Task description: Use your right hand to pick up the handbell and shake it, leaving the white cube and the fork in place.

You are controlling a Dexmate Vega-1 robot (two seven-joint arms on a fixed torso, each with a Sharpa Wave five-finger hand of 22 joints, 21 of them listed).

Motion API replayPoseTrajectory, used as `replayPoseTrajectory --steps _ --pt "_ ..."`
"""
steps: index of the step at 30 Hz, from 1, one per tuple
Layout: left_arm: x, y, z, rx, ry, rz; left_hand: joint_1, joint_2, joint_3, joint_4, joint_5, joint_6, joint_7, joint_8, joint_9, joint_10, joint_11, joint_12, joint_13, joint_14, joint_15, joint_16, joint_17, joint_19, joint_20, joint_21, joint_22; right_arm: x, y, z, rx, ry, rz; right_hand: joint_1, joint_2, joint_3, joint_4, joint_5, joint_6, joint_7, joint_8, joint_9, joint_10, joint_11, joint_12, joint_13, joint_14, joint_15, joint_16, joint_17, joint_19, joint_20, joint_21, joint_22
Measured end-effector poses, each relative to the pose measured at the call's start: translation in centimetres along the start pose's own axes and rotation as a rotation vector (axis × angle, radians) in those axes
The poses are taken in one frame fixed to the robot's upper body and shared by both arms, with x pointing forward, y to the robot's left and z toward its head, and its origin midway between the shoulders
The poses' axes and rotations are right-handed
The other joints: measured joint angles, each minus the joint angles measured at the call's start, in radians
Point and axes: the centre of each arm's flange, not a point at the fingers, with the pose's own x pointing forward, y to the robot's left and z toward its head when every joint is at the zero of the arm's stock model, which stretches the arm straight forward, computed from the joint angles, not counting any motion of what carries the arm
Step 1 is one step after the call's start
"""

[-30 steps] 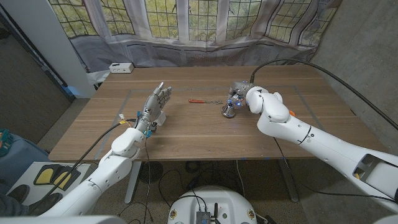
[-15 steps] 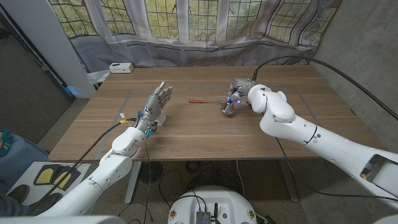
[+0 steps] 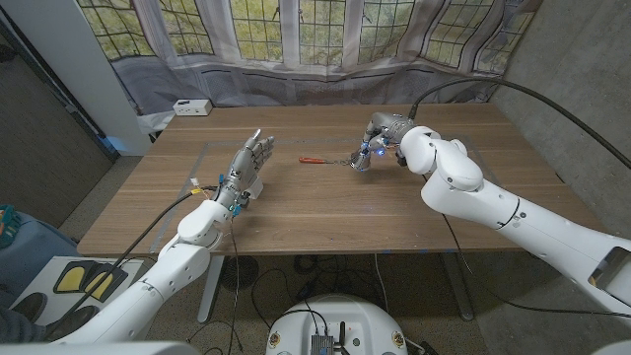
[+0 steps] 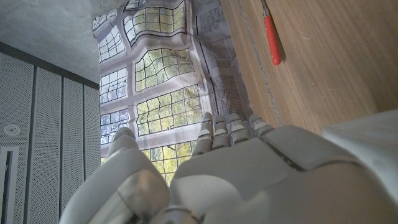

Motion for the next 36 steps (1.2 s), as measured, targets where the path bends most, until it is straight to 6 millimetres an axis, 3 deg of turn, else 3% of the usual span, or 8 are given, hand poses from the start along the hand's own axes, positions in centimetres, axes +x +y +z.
replayPoseTrajectory --steps 17,25,28,29,36 --pt "0.8 -0.2 0.1 0.001 -0.003 -0.019 0.000 0.000 0.000 0.000 0.000 0.000 0.000 -0.003 0.000 0.000 0.000 0.001 0.000 0.000 0.000 0.000 0.000 0.000 0.000 0.000 0.000 -1.4 -1.6 -0.4 0.147 -0.066 -0.018 0.004 0.003 -0.001 -0.001 -0.001 0.000 0.000 -0.008 0.000 0.001 -0.001 -0.008 0.001 0.005 0.005 -0.007 0.010 -0.005 0.005 0.008 0.000" --pt "0.9 -0.2 0.1 0.003 0.002 -0.021 0.000 0.000 0.000 0.000 0.000 0.000 0.000 -0.003 0.000 0.000 0.000 0.001 0.000 0.000 0.000 0.000 0.000 0.000 0.000 0.000 0.000 -1.4 -1.5 -0.1 0.347 -0.199 -0.030 0.006 0.006 -0.003 -0.003 -0.004 0.006 0.006 -0.008 0.002 0.001 -0.001 -0.011 0.001 0.005 0.005 -0.011 0.013 -0.005 0.005 0.015 0.000" --pt "0.9 -0.2 0.1 0.003 0.002 -0.021 0.000 0.000 0.000 0.000 0.000 0.000 0.000 -0.003 0.000 0.000 0.000 0.001 0.000 0.000 0.000 0.000 0.000 0.000 0.000 0.000 0.000 -1.7 -1.5 1.1 0.412 -0.280 -0.029 0.009 0.008 -0.003 -0.003 -0.004 0.006 0.006 -0.015 0.002 0.001 -0.001 -0.013 0.002 0.005 0.005 -0.011 0.013 -0.005 0.005 0.015 0.000" --pt "0.9 -0.2 0.1 0.004 0.003 -0.020 0.000 0.000 0.000 0.000 0.000 0.000 0.000 -0.003 0.000 0.000 0.000 0.001 0.000 0.000 0.000 0.000 0.000 0.000 0.000 0.000 0.000 -1.4 -1.1 0.2 0.478 -0.280 -0.033 0.009 0.008 -0.004 -0.004 -0.004 0.006 0.005 -0.015 0.002 0.001 -0.001 -0.013 0.002 0.005 0.005 -0.011 0.013 -0.005 0.005 0.015 0.000" --pt "0.8 -0.1 0.0 0.003 0.005 -0.016 0.000 0.000 0.000 0.000 0.000 0.000 0.000 -0.003 0.000 0.000 0.000 0.001 0.000 0.000 0.000 0.000 0.000 0.000 0.000 0.000 0.000 -1.8 -1.1 1.3 0.723 -0.450 -0.021 0.009 0.008 -0.004 -0.004 -0.004 0.006 0.005 -0.015 0.002 0.004 -0.003 -0.017 0.002 0.006 0.005 -0.014 0.014 -0.005 0.005 0.015 0.000"
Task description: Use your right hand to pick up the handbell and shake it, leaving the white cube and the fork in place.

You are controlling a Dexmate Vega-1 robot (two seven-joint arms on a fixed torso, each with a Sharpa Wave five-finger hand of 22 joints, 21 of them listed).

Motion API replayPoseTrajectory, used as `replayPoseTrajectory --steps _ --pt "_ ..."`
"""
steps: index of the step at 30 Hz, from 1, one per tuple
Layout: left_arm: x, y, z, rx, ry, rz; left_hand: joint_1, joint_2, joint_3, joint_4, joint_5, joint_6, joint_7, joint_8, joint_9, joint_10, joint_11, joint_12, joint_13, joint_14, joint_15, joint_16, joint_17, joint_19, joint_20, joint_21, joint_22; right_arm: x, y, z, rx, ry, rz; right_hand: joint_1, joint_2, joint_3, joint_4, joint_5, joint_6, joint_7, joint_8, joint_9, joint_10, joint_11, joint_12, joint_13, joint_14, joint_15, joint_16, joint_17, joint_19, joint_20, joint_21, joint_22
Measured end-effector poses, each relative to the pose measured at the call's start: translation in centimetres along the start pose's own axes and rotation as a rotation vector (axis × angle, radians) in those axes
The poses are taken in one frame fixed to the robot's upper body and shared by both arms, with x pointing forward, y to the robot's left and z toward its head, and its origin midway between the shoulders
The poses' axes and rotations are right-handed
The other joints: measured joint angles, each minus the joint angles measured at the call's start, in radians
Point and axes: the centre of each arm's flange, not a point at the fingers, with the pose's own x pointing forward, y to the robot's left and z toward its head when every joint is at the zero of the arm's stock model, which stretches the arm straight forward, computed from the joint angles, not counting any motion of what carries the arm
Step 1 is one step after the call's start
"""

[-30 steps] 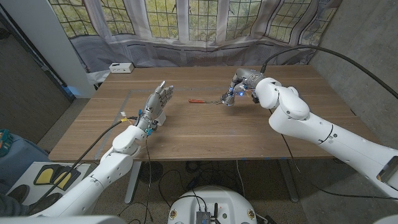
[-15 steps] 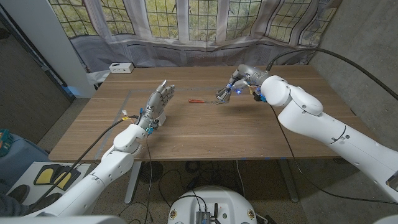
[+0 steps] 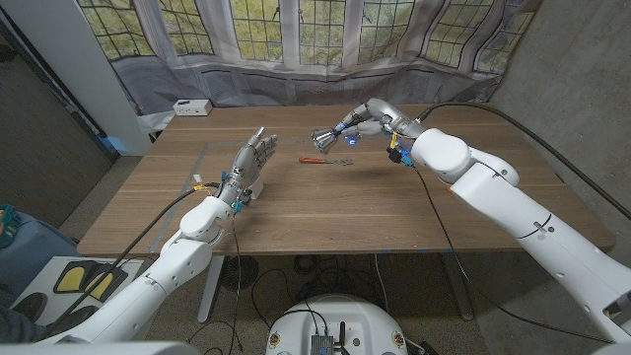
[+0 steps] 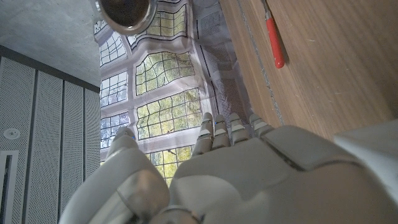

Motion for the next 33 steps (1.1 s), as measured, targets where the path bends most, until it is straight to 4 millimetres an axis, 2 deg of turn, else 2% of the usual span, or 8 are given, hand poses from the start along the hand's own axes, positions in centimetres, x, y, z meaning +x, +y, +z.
replayPoseTrajectory --steps 4,5,10,11,15,24,33 --pt "-0.1 0.0 -0.1 -0.001 0.001 0.001 0.000 0.000 0.000 0.000 0.000 0.000 0.000 0.000 0.000 0.000 0.000 0.000 0.000 0.000 0.000 0.000 0.000 0.000 0.000 0.000 0.000 -0.1 0.5 2.2 0.119 -0.121 0.035 0.000 0.000 -0.001 -0.001 0.000 0.000 0.000 -0.004 0.000 0.011 0.003 -0.004 0.000 0.010 0.001 0.000 -0.001 -0.002 -0.002 0.008 0.000" --pt "-0.1 0.0 -0.1 -0.001 0.001 0.001 0.000 0.000 0.000 0.000 0.000 0.000 0.000 0.000 0.000 0.000 0.000 0.000 0.000 0.000 0.000 0.000 0.000 0.000 0.000 0.000 0.000 -0.2 -0.2 -0.5 0.183 -0.080 -0.007 0.000 0.000 -0.001 -0.001 0.000 0.000 0.000 -0.004 0.000 0.011 0.003 -0.005 0.000 0.010 0.001 0.000 0.000 -0.004 -0.004 0.008 0.000" --pt "-0.2 -0.1 -0.1 -0.002 0.002 0.001 0.000 0.000 0.000 0.000 0.000 0.006 0.006 0.000 0.000 0.000 0.000 -0.004 0.000 0.000 0.000 0.000 0.000 0.000 0.000 0.000 0.000 -0.5 -0.1 1.6 0.321 -0.199 0.030 0.000 0.000 -0.001 -0.001 0.000 0.000 0.000 -0.008 0.000 0.011 0.003 -0.006 0.000 0.010 0.001 -0.004 0.003 -0.007 -0.007 0.008 0.000" --pt "-0.2 0.0 -0.1 -0.003 0.001 0.008 0.000 0.000 0.000 0.000 0.000 0.006 0.006 0.000 0.000 0.000 0.000 -0.004 0.000 0.000 0.000 0.000 0.000 0.000 0.000 0.000 0.000 -0.7 -0.5 -0.4 0.386 -0.179 -0.001 0.000 0.000 -0.001 -0.001 -0.001 0.000 0.000 -0.008 0.000 0.010 0.003 -0.008 0.000 0.010 0.001 -0.008 0.004 -0.007 -0.007 0.008 0.000" --pt "-0.2 -0.1 -0.1 -0.003 -0.001 0.007 0.000 0.000 0.000 0.000 0.000 0.006 0.006 0.000 0.000 0.000 0.000 -0.004 0.000 0.000 0.000 0.000 0.000 0.000 0.000 0.000 0.000 -1.1 -0.9 -0.2 0.433 -0.214 -0.011 0.000 0.000 -0.002 -0.002 -0.002 0.000 0.000 -0.008 0.000 0.010 0.003 -0.008 0.000 0.010 0.001 -0.008 0.008 -0.007 -0.007 0.008 0.000" --pt "-0.2 -0.3 -0.2 -0.007 0.001 0.004 0.000 0.000 0.000 0.000 0.000 0.009 0.002 0.000 0.000 0.000 0.000 -0.004 0.000 0.004 0.004 0.000 0.000 0.000 0.000 0.000 0.000 -2.1 -1.6 0.0 0.328 -0.205 -0.086 -0.001 0.000 -0.006 0.000 0.001 0.000 0.000 -0.008 0.000 0.010 0.003 -0.012 0.000 0.008 0.003 -0.008 0.017 -0.020 -0.005 0.008 0.000" --pt "-0.3 -0.5 -0.3 -0.009 0.003 0.001 0.000 0.000 0.000 0.000 0.000 0.009 0.002 0.000 0.000 0.006 0.002 -0.004 0.000 0.004 0.004 0.000 0.000 -0.004 -0.004 0.000 0.000 -3.2 -0.5 0.1 0.002 -0.073 -0.143 -0.002 0.002 -0.007 -0.001 0.001 0.000 0.000 -0.008 0.000 0.010 0.004 -0.005 0.000 0.008 0.003 -0.008 0.026 -0.020 -0.005 0.015 0.000"
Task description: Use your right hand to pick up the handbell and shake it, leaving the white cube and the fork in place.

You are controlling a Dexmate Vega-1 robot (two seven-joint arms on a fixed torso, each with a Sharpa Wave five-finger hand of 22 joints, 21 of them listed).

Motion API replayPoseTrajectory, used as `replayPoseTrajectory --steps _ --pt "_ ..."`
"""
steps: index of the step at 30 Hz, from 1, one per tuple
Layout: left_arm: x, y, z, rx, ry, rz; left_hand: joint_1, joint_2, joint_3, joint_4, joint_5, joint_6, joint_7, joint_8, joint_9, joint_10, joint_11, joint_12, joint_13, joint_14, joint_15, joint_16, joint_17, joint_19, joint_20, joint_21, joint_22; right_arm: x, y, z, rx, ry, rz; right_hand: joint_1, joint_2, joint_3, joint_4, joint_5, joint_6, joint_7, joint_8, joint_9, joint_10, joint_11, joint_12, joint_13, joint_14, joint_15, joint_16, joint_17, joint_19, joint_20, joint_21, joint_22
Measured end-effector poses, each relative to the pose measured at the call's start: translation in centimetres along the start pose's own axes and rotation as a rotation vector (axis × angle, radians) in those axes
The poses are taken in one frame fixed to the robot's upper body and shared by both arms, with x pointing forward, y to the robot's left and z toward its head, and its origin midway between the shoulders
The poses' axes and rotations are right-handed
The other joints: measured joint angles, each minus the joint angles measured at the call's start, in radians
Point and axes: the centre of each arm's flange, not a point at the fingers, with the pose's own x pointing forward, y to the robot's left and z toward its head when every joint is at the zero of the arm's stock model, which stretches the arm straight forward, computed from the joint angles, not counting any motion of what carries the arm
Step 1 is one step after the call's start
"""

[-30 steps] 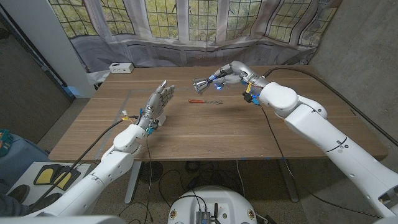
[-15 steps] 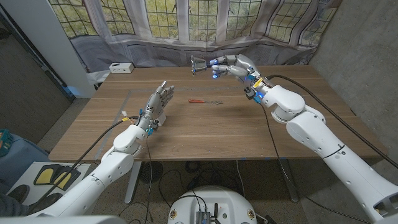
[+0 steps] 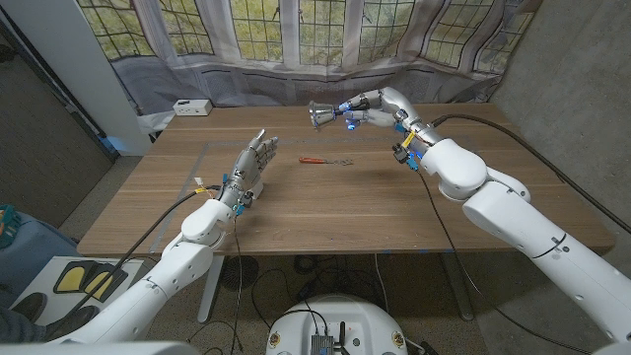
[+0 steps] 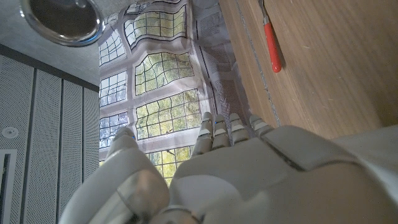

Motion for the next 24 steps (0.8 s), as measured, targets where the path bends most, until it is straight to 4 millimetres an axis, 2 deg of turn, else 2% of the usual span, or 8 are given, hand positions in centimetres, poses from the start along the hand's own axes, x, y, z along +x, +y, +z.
replayPoseTrajectory --steps 8,9,12,13,18,19,20,24 --pt "0.0 -0.2 -0.1 -0.001 0.002 -0.005 0.000 0.000 0.000 0.000 0.000 0.000 0.000 0.000 0.000 0.003 -0.004 0.000 0.000 0.000 0.000 0.000 0.000 0.000 0.000 0.000 0.000 -0.3 0.1 -0.7 -0.281 0.112 -0.009 0.000 0.000 0.000 0.000 0.000 0.004 -0.003 -0.008 0.005 0.000 0.000 0.001 0.000 0.000 0.000 -0.007 0.009 0.000 0.000 0.007 0.000" --pt "0.0 -0.2 -0.1 -0.002 0.002 -0.008 0.000 0.000 0.000 0.000 0.000 0.000 0.000 0.000 0.000 0.003 -0.004 0.000 0.000 0.000 0.000 0.000 0.000 0.000 0.000 0.000 0.000 -0.2 0.9 -0.1 -0.356 0.119 0.020 0.000 0.000 0.000 0.000 0.000 0.003 -0.003 -0.008 0.005 0.000 0.000 0.001 0.000 0.000 0.000 -0.007 0.009 0.000 0.000 0.007 0.000" --pt "0.0 -0.2 -0.2 -0.002 0.003 -0.008 0.000 0.000 0.000 0.000 0.000 0.000 0.000 0.000 0.000 0.003 -0.004 0.000 0.000 0.000 0.000 0.000 0.000 0.000 0.000 0.000 0.000 -0.4 -0.1 -1.4 -0.458 0.202 0.003 0.000 0.000 -0.001 -0.001 0.000 0.003 -0.003 -0.008 0.005 0.002 -0.002 0.001 0.000 0.000 0.000 -0.007 0.009 0.000 0.000 0.008 0.000" --pt "0.0 -0.2 -0.2 -0.003 0.004 -0.013 0.000 0.000 0.000 0.000 0.000 0.000 0.000 0.000 0.000 0.003 -0.004 0.000 0.000 0.000 0.000 0.000 0.000 0.000 0.000 0.000 0.000 0.0 1.7 0.0 -0.514 0.171 0.060 0.000 0.000 -0.001 -0.001 0.000 0.003 -0.003 -0.008 0.005 0.002 -0.002 0.001 0.000 0.000 0.000 -0.009 0.009 0.000 0.000 0.008 0.000" --pt "0.0 -0.1 -0.2 -0.001 0.005 -0.012 0.000 0.000 0.000 0.000 0.000 0.000 0.000 0.000 0.000 0.003 -0.004 0.000 0.000 0.000 0.000 0.000 0.000 0.000 0.000 0.000 0.000 -0.5 -0.7 -1.9 -0.659 0.322 0.020 0.000 -0.001 -0.001 -0.001 -0.001 0.003 -0.003 -0.008 0.005 0.002 -0.002 0.001 0.000 0.000 0.000 -0.011 0.009 0.000 0.000 0.008 0.000" --pt "0.0 -0.2 -0.2 -0.004 0.005 -0.016 0.000 0.000 0.000 0.000 0.000 0.000 0.000 0.000 0.000 0.003 -0.004 0.000 0.000 0.000 0.000 0.000 0.000 0.000 0.000 0.000 0.000 -0.1 0.3 -1.2 -0.736 0.316 0.062 0.000 0.000 -0.001 -0.002 -0.001 0.004 -0.004 -0.008 0.005 0.002 -0.002 0.001 0.000 0.000 0.000 -0.015 0.009 0.000 0.000 0.008 0.000" --pt "0.0 -0.1 -0.2 -0.004 0.004 -0.017 0.000 0.000 0.000 0.000 0.000 0.000 0.000 0.000 0.000 0.003 -0.004 0.000 0.000 0.000 0.000 0.000 0.000 0.000 0.000 0.000 0.000 0.0 0.2 -1.3 -0.773 0.336 0.070 0.000 -0.001 -0.001 -0.002 -0.001 0.007 -0.007 -0.008 0.005 0.002 -0.002 0.001 0.000 0.000 0.000 -0.015 0.009 -0.004 -0.004 0.008 0.000" --pt "0.0 -0.1 -0.2 -0.005 0.003 -0.018 0.000 0.000 0.000 0.000 0.000 0.000 0.000 0.000 0.000 0.003 -0.004 0.000 0.000 0.000 0.000 0.000 0.000 0.000 0.000 0.000 0.000 -0.2 -1.0 -2.2 -0.907 0.447 0.073 0.000 -0.001 -0.002 -0.002 -0.001 0.009 -0.009 -0.008 0.005 0.002 -0.002 -0.001 0.000 0.000 0.000 -0.015 0.013 -0.005 -0.005 0.010 0.000"
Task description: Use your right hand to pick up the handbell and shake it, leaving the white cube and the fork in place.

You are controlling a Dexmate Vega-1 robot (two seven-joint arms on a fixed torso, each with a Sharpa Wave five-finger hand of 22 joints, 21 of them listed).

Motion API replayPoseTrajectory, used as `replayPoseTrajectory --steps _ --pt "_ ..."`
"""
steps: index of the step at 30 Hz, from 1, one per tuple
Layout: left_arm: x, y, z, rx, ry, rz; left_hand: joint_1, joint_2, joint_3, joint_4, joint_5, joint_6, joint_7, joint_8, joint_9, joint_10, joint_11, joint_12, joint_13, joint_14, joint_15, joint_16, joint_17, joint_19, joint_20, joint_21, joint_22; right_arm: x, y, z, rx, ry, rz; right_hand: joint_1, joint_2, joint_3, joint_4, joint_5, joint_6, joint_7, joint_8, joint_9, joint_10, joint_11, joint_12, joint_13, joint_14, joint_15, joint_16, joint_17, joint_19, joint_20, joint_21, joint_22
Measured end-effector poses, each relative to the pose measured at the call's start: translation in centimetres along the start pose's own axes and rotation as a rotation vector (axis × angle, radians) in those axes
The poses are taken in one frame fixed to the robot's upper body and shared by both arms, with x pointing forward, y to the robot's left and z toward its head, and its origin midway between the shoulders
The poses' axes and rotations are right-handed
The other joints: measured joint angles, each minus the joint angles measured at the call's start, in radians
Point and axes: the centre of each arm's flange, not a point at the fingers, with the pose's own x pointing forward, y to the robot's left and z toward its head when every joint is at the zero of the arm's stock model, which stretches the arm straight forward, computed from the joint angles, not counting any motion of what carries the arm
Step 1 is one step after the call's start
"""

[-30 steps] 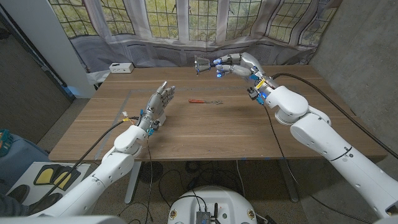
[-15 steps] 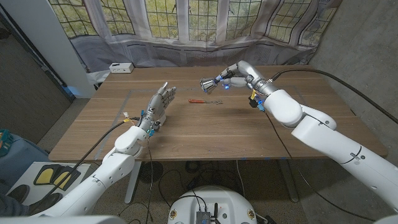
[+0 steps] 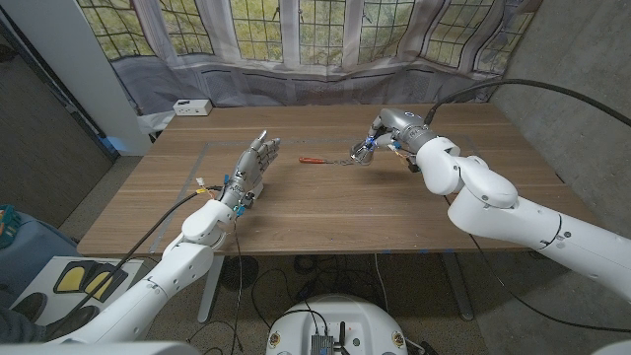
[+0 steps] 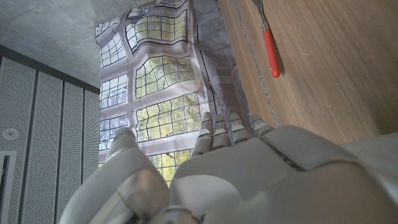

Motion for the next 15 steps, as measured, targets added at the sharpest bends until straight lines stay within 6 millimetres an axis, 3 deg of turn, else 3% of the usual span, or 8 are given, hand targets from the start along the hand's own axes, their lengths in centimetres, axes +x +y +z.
replayPoseTrajectory --steps 8,15 --pt "0.1 0.2 0.0 -0.004 -0.007 -0.002 0.000 0.000 0.000 0.000 0.000 0.000 0.000 0.000 0.000 0.000 0.000 0.000 0.000 0.000 0.000 0.000 0.000 0.000 0.000 0.000 0.000 0.5 -1.3 -3.3 -0.172 0.167 0.016 -0.005 -0.005 0.002 0.002 0.000 0.000 -0.008 0.000 0.000 0.002 -0.002 -0.001 0.000 -0.001 -0.004 -0.004 0.001 -0.004 -0.004 0.005 0.000" --pt "0.2 0.2 -0.3 -0.012 -0.007 -0.004 0.000 0.000 0.000 0.000 0.000 0.000 0.000 0.000 0.000 0.000 0.000 0.000 0.000 0.000 0.000 0.000 0.000 0.000 0.000 0.000 0.000 0.9 -1.0 -3.9 -0.254 0.216 0.074 -0.008 -0.008 0.002 0.002 0.000 0.000 -0.018 0.000 0.000 0.004 -0.004 -0.003 0.000 0.004 -0.009 -0.004 0.001 -0.004 -0.004 0.008 0.000"
